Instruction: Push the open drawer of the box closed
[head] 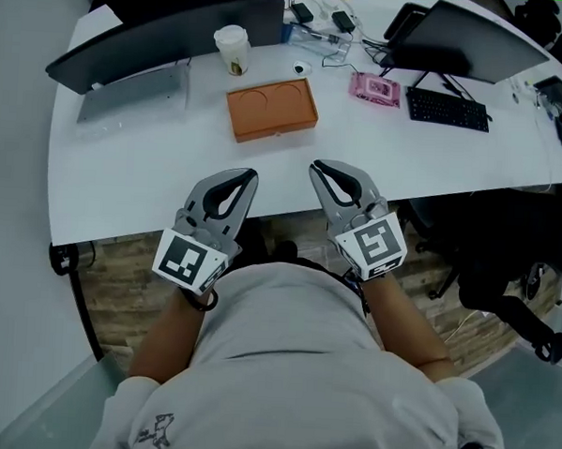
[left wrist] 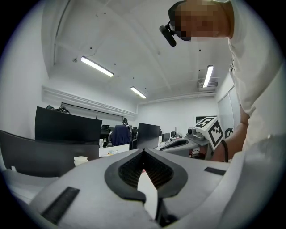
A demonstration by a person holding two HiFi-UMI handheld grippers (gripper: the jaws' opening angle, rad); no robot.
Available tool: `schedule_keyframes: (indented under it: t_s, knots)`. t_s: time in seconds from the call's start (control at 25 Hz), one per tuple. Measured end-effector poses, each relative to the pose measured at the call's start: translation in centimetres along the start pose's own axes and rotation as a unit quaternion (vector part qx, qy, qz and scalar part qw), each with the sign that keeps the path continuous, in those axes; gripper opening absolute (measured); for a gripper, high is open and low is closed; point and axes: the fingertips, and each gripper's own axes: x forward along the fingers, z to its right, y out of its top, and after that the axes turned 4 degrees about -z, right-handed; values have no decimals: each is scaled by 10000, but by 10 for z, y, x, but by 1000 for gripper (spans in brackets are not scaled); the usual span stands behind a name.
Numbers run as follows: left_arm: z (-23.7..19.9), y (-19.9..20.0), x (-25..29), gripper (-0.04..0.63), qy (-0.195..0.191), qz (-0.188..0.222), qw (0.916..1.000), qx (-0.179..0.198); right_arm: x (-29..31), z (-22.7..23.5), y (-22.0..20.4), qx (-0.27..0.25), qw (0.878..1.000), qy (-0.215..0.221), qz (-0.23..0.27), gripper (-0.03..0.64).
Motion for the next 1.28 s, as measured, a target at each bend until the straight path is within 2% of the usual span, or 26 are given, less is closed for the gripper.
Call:
schedule_keyframes:
  t_s: [0.12, 0.36, 0.6, 0.8, 0.92, 1.28]
  knots:
    - [10, 25, -6, -2, -73, 152, 9998, 144, -16, -4, 26, -122, 9997, 2, 226, 3]
    - [24, 62, -15, -2, -76, 456, 9982, 373, -45, -8, 59, -240, 9983, 45, 529, 3]
    - [46, 79, -25, -2, 27, 508, 9978, 415, -67, -2, 62, -210, 9984, 79, 513, 3]
    - [58, 68, -42, -2, 162, 214, 9990, 367, -82, -4, 51, -345, 9980, 220, 486, 3]
    - [63, 67, -52, -2, 153, 181, 9989, 405, -93, -10, 46, -220, 9985, 195, 460, 3]
    - [78, 56, -86, -2, -262, -13, 9985, 488, -114, -47, 47, -44, 9988, -110, 474, 3]
